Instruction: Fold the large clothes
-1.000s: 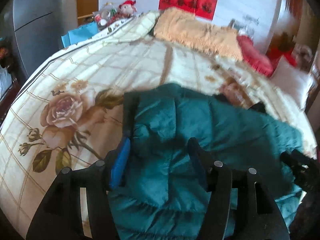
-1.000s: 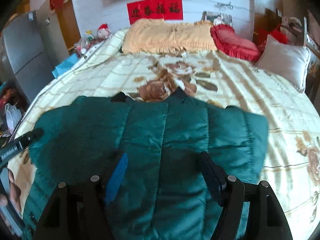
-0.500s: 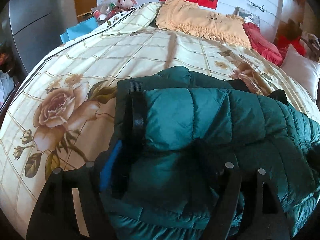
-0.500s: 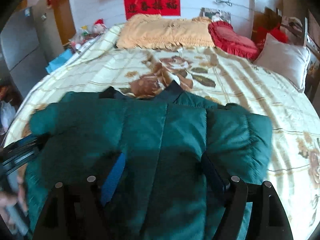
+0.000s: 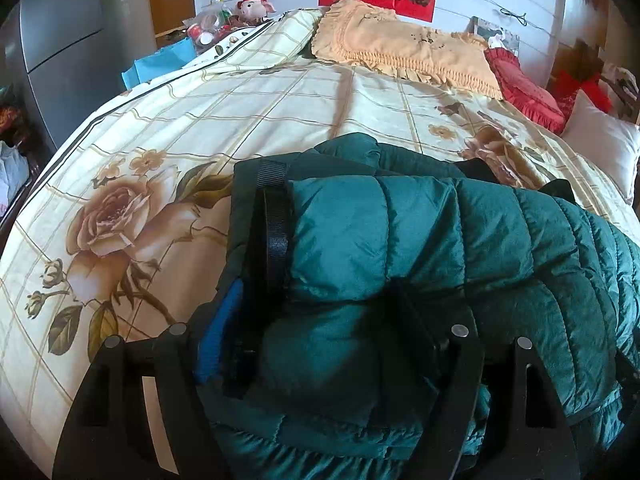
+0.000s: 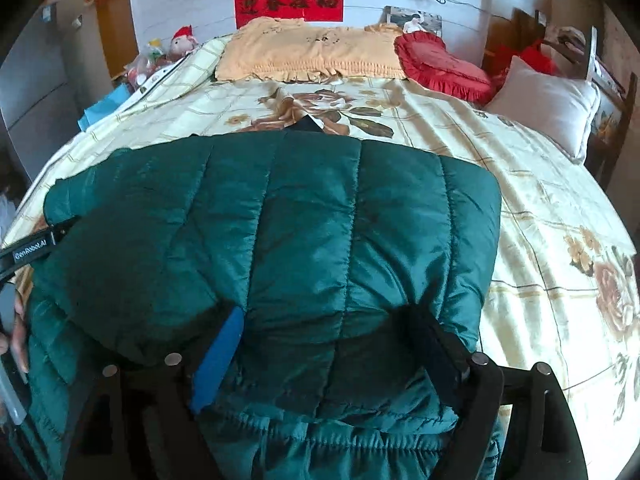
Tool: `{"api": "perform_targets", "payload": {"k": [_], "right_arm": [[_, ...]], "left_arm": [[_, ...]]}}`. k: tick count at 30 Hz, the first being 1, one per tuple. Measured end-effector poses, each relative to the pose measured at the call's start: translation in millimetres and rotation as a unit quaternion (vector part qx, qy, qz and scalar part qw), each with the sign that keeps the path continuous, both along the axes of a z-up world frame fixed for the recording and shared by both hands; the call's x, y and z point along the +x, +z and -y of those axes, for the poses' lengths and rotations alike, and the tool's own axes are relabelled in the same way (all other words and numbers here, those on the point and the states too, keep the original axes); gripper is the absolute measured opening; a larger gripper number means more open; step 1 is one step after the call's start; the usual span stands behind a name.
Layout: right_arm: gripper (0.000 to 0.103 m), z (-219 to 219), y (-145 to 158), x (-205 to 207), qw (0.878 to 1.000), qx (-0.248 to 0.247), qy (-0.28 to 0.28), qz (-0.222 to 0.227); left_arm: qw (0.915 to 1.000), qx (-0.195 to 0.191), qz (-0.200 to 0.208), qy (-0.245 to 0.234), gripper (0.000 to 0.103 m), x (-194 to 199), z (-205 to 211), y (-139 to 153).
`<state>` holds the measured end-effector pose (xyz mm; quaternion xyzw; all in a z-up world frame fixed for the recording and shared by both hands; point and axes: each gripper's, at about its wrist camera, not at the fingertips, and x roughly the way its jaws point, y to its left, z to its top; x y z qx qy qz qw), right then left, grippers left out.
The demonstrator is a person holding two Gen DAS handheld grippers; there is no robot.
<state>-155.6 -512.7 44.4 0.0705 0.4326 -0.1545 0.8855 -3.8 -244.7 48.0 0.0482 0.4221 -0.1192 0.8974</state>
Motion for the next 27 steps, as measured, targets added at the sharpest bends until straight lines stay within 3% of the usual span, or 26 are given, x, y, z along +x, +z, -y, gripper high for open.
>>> {"api": "perform_targets", "payload": {"k": [2, 8, 15, 19, 24, 27], "right_arm": [[0.082, -2, 9, -3, 1.0, -0.004, 0.0, -0.002], [0.082, -8, 42, -21, 0.999, 0.012, 0.0, 0.048], [0.089, -7, 3, 1, 1.0, 0.008, -0.013, -0.002], [0.088, -7, 11, -1, 1.0, 0.008, -0.014, -0.006], [0.088, -6, 33, -25, 0.999, 0.038, -0.012, 0.026], [0.088, -11, 38, -34, 0.999, 0.024, -0.008, 0.027]], "left_arm": [[1.0, -0.001, -0.001, 0.0, 0.077, 0, 0, 0], [1.0, -0.003, 0.005, 0.001, 0.078, -1, 1, -1], [1.0, -0.001, 0.006, -0.004, 0.078, -5, -1, 1], [0.9999, 0.007, 0.007, -0.01, 0.078, -10, -4, 3], [1.0, -0.002, 0.001, -0.005, 0.078, -15, -12, 8], [1.0, -0.007, 0.0, -0.002, 0.078, -21, -17, 11]]}}
